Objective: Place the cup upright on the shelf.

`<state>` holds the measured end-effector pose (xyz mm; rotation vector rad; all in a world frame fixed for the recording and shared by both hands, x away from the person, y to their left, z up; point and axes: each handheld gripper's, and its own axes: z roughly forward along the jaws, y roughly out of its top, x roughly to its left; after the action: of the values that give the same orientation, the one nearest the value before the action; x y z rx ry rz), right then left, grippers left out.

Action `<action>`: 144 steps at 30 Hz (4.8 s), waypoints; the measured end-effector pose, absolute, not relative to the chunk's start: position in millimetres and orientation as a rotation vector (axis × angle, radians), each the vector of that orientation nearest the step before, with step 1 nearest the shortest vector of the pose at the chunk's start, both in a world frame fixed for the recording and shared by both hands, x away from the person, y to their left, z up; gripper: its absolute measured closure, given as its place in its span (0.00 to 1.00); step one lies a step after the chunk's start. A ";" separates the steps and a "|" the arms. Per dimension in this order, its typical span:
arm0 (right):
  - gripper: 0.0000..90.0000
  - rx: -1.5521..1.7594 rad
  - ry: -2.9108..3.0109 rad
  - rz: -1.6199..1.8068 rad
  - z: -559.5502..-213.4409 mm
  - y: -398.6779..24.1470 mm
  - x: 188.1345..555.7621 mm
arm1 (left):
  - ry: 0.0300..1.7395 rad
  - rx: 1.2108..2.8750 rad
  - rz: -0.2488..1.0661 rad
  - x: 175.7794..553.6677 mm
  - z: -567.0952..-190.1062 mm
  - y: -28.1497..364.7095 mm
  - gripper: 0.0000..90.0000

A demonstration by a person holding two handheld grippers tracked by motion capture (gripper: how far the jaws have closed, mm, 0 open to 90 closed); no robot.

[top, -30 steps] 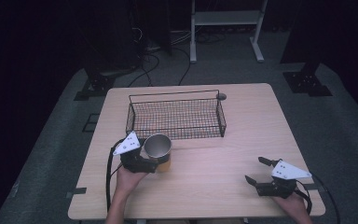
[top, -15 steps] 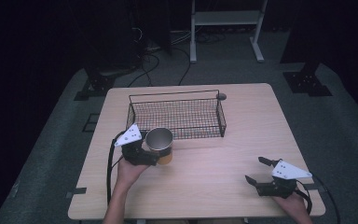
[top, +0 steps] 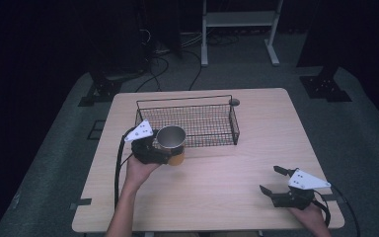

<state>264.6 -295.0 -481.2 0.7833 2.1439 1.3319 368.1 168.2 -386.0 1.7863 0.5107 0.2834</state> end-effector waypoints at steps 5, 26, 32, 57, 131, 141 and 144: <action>0.15 0.780 2.143 1.331 -481.3 -294.8 264.5 | 0.502 1.786 0.271 379.5 -378.1 163.4 0.14; 0.15 0.787 2.143 1.332 -481.2 -295.0 264.8 | 0.502 1.796 0.251 426.2 -355.7 144.9 0.13; 0.15 0.794 2.140 1.336 -481.2 -295.3 265.2 | 0.502 1.789 0.248 437.9 -351.7 140.1 0.13; 0.15 0.807 2.141 1.332 -481.2 -295.4 266.2 | 0.562 1.789 0.264 482.7 -345.9 136.0 0.12; 0.15 0.809 2.141 1.335 -481.2 -295.5 266.2 | 0.693 2.134 0.315 544.6 -404.8 93.1 0.08; 0.15 0.810 2.141 1.336 -481.1 -295.8 266.5 | 0.694 2.141 0.320 542.7 -407.6 95.9 0.08; 0.15 0.811 2.141 1.335 -481.2 -295.6 266.4 | 0.686 2.152 0.321 541.4 -407.3 95.4 0.08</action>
<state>266.4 -295.6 -481.2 0.8108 2.1408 1.3345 541.4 95.4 -407.3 2.1523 0.6864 0.3214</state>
